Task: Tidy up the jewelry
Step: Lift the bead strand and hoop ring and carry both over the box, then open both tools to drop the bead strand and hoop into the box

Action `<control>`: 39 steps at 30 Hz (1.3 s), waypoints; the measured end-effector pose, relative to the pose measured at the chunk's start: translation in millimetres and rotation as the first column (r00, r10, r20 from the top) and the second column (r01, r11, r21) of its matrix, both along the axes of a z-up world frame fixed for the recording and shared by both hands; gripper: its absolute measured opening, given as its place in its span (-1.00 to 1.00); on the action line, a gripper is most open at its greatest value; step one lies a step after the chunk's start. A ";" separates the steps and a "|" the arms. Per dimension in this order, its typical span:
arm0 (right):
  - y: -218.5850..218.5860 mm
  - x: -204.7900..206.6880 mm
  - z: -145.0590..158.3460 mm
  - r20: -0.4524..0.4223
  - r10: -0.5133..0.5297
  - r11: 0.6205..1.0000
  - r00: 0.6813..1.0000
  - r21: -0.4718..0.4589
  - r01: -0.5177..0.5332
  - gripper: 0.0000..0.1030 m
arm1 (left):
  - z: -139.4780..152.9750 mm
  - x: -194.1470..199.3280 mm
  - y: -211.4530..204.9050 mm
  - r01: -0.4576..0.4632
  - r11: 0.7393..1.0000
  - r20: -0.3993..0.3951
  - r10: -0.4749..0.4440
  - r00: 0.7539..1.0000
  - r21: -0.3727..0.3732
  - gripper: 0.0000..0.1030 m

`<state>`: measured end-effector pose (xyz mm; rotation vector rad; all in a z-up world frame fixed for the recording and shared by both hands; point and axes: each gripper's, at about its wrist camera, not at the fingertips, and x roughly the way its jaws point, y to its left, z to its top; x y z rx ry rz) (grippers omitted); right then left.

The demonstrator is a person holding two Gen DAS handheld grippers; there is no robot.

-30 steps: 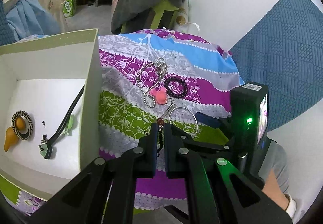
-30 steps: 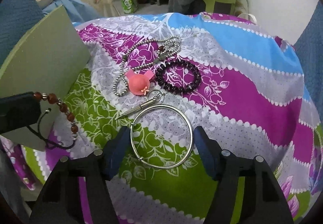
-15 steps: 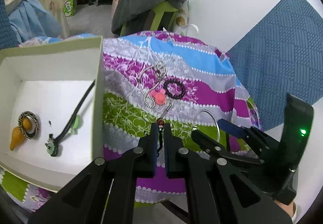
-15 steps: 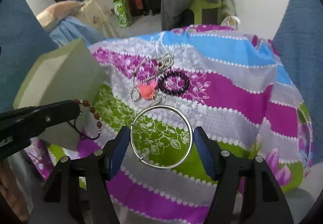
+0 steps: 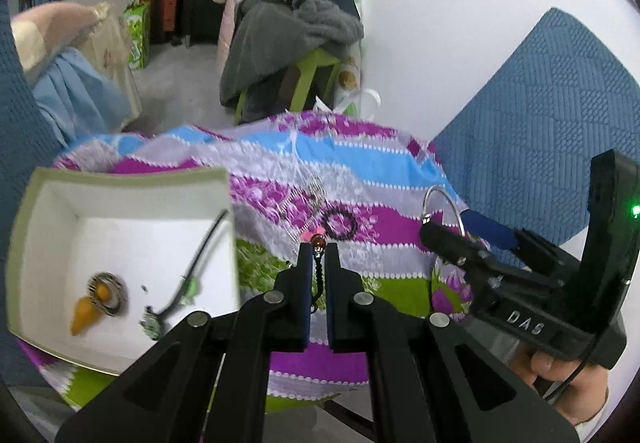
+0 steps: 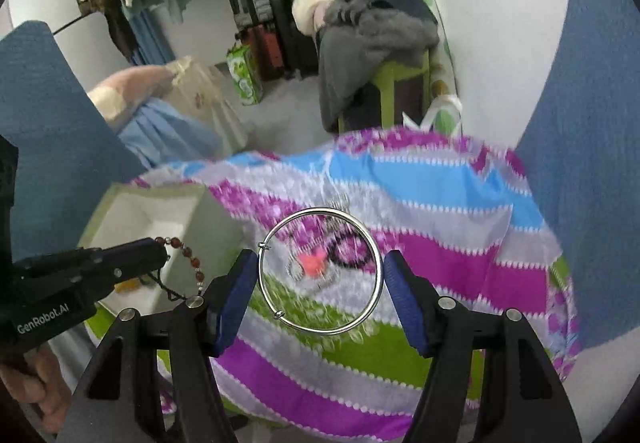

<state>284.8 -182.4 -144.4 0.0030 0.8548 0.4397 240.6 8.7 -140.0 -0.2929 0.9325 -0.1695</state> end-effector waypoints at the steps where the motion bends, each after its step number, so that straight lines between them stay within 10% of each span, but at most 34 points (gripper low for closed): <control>1: 3.3 0.9 7.3 0.011 0.002 1.000 1.000 0.009 -0.002 0.23 | 7.2 -2.7 6.1 -0.006 1.000 0.012 0.006 1.000 0.008 -0.90; 23: 130.5 -28.7 46.2 0.090 0.160 0.987 0.983 0.014 -0.162 0.24 | 30.6 -44.8 127.9 -0.159 0.986 0.050 0.157 0.986 0.051 -0.90; 39: 196.0 -49.6 -39.0 -0.079 0.301 0.949 0.950 -0.074 -0.307 0.24 | -42.7 -54.8 164.5 -0.221 0.975 -0.086 0.222 0.971 0.025 -0.90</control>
